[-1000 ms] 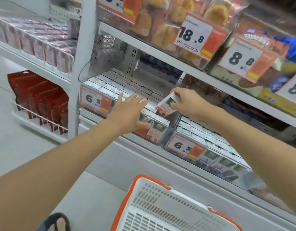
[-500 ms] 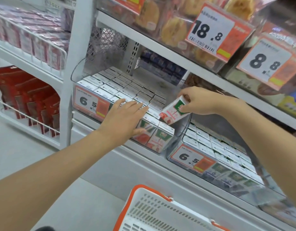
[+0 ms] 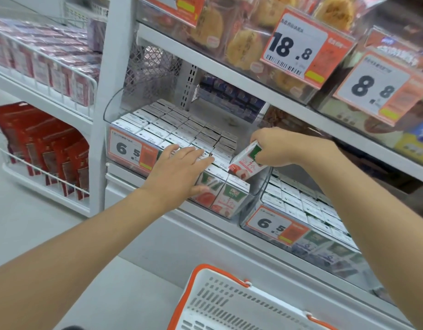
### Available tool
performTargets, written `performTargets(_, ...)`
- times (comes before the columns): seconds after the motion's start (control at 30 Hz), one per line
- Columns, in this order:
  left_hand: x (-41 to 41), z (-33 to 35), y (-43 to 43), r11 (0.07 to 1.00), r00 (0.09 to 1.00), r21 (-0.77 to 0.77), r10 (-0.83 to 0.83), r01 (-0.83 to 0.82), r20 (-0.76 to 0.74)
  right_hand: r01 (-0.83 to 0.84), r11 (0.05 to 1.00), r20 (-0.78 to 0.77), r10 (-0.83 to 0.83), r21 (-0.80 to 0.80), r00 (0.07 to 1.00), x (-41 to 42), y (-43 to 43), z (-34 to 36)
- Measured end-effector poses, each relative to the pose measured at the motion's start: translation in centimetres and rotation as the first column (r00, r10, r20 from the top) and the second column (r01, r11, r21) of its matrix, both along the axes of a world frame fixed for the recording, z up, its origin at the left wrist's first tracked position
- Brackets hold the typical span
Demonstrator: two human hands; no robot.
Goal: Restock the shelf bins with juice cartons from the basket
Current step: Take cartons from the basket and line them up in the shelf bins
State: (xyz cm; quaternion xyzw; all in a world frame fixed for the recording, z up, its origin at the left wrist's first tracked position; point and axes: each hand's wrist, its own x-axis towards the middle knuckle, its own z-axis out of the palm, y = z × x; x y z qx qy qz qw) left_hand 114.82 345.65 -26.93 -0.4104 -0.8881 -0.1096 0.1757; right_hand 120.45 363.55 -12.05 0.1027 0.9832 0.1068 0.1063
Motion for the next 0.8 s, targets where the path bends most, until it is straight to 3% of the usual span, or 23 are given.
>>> performTargets(0.2, -0.5, 0.1, 0.2, 1.000, 1.000, 0.002, -0.007, 0.007, 0.004, -0.044, 0.997, -0.124, 0.035, -0.068, 0.992, 1.8, 1.0, -1.5)
performTargets(0.3, 0.0, -0.1, 0.3, 1.000, 0.999, -0.019, 0.024, -0.025, -0.028, -0.107, 0.994, -0.198, 0.102, -0.017, 0.975, 2.4, 1.4, -1.9)
performTargets(0.57, 0.4, -0.1, 0.2, 0.998, 0.998, -0.013, 0.059, -0.060, -0.033, -0.030, 0.969, 0.173, 0.074, -0.247, 0.982, -1.1, 1.5, -0.2)
performTargets(0.8, -0.1, -0.6, 0.3, 0.999, 0.997, 0.019, 0.035, -0.033, -0.064, 0.145, 0.928, 0.488, 0.045, -0.344, 0.872, -3.9, 0.7, -3.1)
